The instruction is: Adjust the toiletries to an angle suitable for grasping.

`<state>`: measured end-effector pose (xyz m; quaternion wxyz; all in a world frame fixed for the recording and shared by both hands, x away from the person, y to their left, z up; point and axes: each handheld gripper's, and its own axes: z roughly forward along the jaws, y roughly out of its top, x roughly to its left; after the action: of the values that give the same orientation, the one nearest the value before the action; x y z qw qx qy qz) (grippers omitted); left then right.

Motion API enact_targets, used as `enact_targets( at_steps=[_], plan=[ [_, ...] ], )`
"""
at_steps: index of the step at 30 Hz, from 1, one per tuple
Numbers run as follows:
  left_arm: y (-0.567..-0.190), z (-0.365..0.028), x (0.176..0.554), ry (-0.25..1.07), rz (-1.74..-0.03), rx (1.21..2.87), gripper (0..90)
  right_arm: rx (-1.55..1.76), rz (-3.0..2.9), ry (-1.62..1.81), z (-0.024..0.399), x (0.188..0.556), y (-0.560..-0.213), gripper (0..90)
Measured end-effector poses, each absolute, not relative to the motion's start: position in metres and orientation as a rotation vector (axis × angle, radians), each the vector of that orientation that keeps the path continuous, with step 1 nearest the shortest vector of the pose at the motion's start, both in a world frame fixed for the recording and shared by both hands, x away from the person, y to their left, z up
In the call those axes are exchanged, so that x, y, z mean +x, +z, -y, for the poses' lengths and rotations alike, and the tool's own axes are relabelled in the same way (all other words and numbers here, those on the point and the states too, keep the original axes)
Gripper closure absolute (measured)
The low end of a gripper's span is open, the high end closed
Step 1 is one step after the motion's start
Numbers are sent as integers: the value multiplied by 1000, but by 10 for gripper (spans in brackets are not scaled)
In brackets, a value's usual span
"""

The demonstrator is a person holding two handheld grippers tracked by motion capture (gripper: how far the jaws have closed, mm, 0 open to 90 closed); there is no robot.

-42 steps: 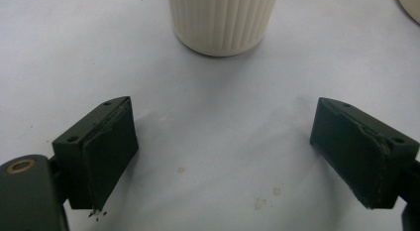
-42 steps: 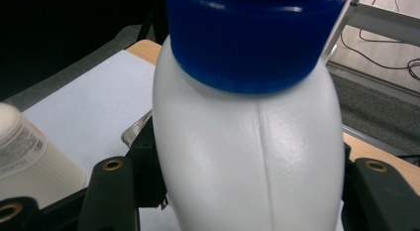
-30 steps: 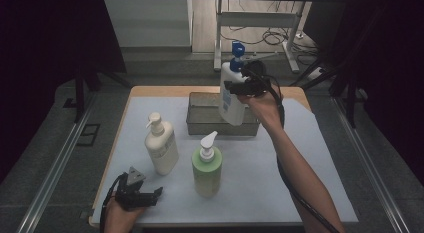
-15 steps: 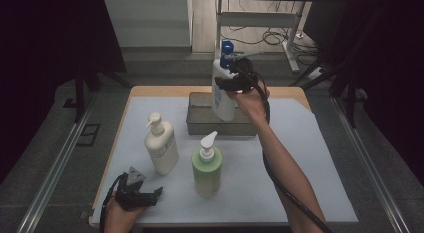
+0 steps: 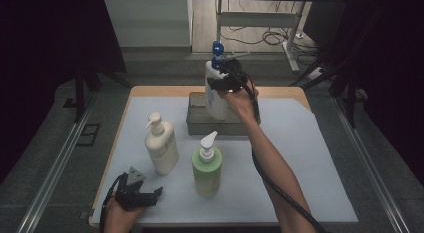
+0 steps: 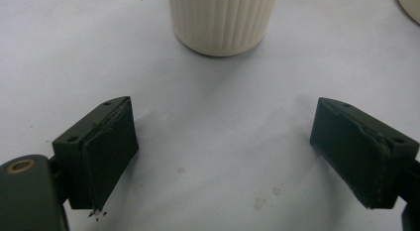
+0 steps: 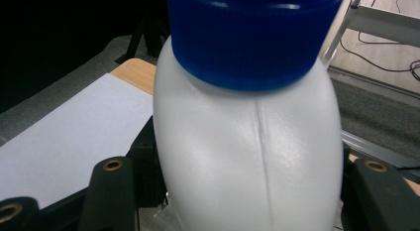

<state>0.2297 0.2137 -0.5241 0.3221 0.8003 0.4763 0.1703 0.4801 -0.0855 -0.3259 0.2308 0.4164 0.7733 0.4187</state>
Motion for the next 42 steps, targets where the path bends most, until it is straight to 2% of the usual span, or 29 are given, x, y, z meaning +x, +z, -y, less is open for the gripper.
enact_targets(
  at_steps=[21, 42],
  plan=[
    [-524, -214, 230, 447, -1251, 2103, 104, 1168, -2172, 1115, 76, 483, -367, 398],
    [-524, -214, 230, 448, -1250, 2101, 104, 1135, -2206, 1116, 78, 472, -387, 387]
  ],
)
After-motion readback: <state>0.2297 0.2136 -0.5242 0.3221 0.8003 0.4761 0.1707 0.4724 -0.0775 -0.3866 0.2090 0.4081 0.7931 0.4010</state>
